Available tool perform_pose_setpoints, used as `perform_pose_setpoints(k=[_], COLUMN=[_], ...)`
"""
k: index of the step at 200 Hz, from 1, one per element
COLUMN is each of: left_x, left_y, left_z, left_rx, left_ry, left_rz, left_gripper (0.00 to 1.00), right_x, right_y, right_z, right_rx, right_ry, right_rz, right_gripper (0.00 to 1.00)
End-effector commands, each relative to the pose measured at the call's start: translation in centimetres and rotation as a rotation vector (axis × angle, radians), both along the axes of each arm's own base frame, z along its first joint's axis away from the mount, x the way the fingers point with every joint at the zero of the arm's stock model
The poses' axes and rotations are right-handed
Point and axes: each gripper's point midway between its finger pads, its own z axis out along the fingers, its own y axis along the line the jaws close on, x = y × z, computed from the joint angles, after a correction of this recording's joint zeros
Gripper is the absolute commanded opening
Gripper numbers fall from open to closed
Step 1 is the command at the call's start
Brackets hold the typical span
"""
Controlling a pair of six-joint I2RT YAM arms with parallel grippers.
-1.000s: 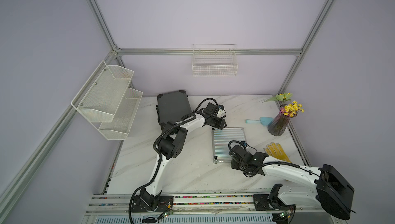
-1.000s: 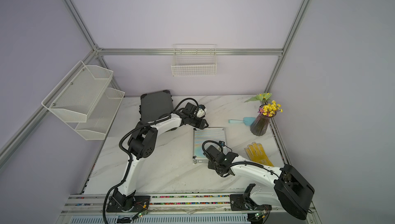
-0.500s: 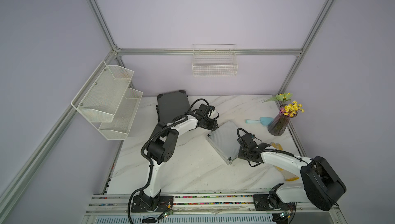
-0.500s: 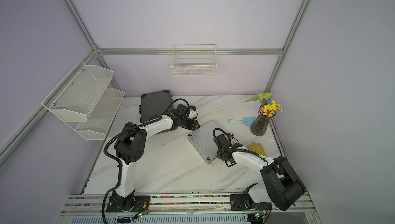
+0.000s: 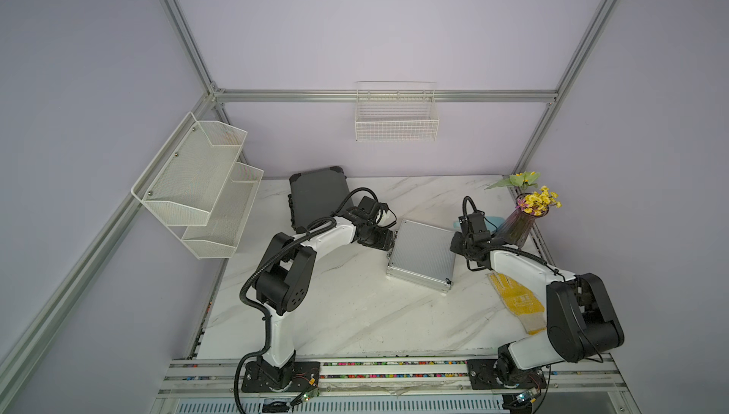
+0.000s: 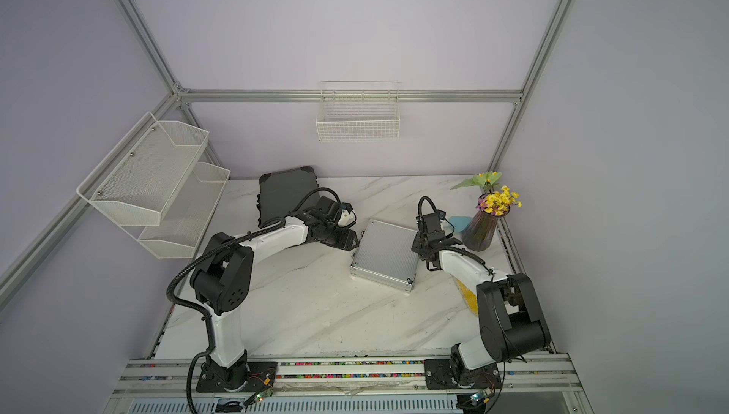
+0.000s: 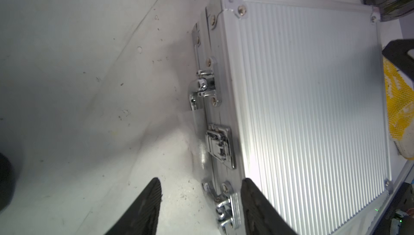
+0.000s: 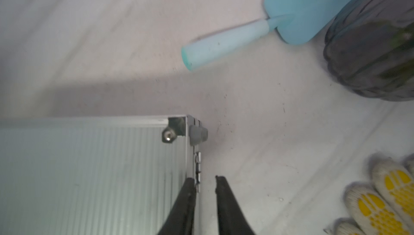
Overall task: Open the poker set cases
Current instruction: Adjust the poker set case at the center of the board.
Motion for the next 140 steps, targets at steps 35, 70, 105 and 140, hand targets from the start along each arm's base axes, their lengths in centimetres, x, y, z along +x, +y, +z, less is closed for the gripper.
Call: perform_pose_setpoints(k=[35,70,105,140], left_x=[5.2,8.9,11.5,13.2], left_y=[-4.3,-8.3,-11.0,-11.8], left_z=[10.3,11.3,9.8,5.9], left_rx=[-0.14,-0.209,-0.274,-0.277], left_ry=[-0.25,-0.321,-0.297,-0.226], left_rz=[-0.073,-0.169,-0.171,-0.108], left_gripper=[0.65,0.64,0.58,0.53], right_x=[-4.4,-9.4,-13.9,-16.3], right_y=[2.4,8.8,14.5,17.2], right_z=[6.3,7.5,7.5,2.8], right_rx=[0.174,0.332,0.45,0.354], right_ry=[-0.047,-0.038,-0.03,0.134], right_rz=[0.1,0.217,0.333,0.393], right_gripper=[0.45,0.37,0.15,0.0])
